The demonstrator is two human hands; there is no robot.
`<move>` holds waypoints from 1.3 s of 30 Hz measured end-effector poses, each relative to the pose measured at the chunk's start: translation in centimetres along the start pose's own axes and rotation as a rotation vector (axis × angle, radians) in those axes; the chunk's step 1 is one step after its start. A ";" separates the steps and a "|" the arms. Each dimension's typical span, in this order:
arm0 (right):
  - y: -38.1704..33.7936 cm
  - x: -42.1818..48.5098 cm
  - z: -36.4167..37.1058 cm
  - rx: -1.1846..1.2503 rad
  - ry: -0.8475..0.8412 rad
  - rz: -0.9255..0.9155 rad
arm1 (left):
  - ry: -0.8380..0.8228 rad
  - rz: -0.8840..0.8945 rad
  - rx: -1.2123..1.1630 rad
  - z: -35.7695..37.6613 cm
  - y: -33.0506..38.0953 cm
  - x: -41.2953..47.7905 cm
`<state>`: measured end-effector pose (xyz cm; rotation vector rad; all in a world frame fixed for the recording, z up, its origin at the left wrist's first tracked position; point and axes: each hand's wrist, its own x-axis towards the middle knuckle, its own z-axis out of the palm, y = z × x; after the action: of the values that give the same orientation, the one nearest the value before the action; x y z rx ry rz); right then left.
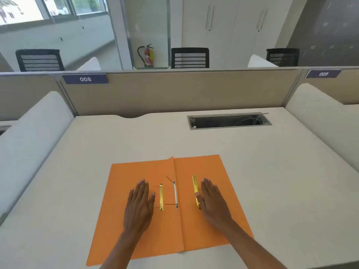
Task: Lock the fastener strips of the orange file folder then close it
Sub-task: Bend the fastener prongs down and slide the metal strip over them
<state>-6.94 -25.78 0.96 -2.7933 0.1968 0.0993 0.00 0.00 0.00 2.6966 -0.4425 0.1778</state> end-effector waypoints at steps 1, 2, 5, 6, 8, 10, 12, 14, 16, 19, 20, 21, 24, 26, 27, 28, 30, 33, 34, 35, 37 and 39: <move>0.1 -0.1 0.2 0.007 0.004 0.001 | -0.002 -0.011 -0.003 0.1 -0.1 -0.1; 0.2 -0.3 0.3 0.007 0.005 0.005 | -0.011 -0.016 0.006 0.0 -0.1 -0.3; 0.5 -0.9 1.0 -0.009 -0.017 0.022 | -0.036 -0.009 0.018 0.7 -0.1 -0.7; 0.6 -1.1 1.3 -0.016 -0.023 0.024 | -0.051 -0.008 0.019 0.9 -0.1 -1.0; 0.8 -1.3 1.5 -0.019 -0.022 0.021 | -0.054 -0.007 0.013 1.1 0.0 -1.2; 1.0 -1.3 1.7 -0.036 -0.020 0.019 | -0.066 -0.019 0.009 1.5 0.0 -1.5; 1.0 -1.3 1.9 -0.054 -0.009 0.008 | -0.083 -0.026 0.007 1.8 0.0 -2.0; 1.2 -1.3 2.2 -0.064 0.010 0.003 | -0.079 -0.025 0.022 2.1 -0.1 -2.3; 1.3 -1.3 2.4 -0.073 0.012 0.000 | -0.081 -0.024 0.029 2.1 0.0 -2.3; 1.5 -1.2 2.6 -0.091 0.016 -0.002 | -0.090 -0.018 0.053 2.2 0.0 -2.2; 1.5 -1.2 2.7 -0.094 0.014 -0.002 | -0.094 -0.019 0.053 2.3 -0.1 -2.2; 1.5 -1.2 2.7 -0.094 0.016 -0.003 | -0.096 -0.017 0.055 2.3 -0.1 -2.3; 1.7 -1.2 2.9 -0.080 0.024 -0.004 | -0.095 -0.013 0.065 2.4 -0.2 -2.3; 1.7 -1.1 3.1 -0.083 0.023 -0.001 | -0.093 -0.016 0.066 2.5 -0.3 -2.3; 1.7 -1.1 3.1 -0.088 0.022 0.002 | -0.091 -0.016 0.066 2.5 -0.4 -2.3; 1.7 -1.1 3.1 -0.094 0.016 0.005 | -0.090 -0.016 0.067 2.5 -0.4 -2.3; 1.6 -1.1 3.2 -0.093 0.022 0.007 | -0.092 -0.010 0.074 2.5 -0.5 -2.4; 1.4 -1.1 3.0 -0.089 0.015 0.009 | -0.093 -0.014 0.060 2.5 -0.5 -2.3; 1.4 -1.1 2.9 -0.085 0.006 0.012 | -0.096 -0.016 0.056 2.5 -0.4 -2.3; 1.2 -1.1 2.7 -0.067 0.005 0.022 | -0.097 -0.016 0.055 2.4 -0.4 -2.3; 0.8 -0.9 2.2 -0.019 0.048 0.056 | -0.097 -0.012 0.052 2.4 -0.4 -2.3; 0.2 -0.2 1.7 -0.054 0.141 0.074 | -0.096 -0.004 0.040 2.3 -0.4 -2.3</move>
<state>-7.25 -25.38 -0.67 -2.8488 0.3363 -0.0759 -1.85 0.07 -2.67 2.7538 -0.4663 0.0561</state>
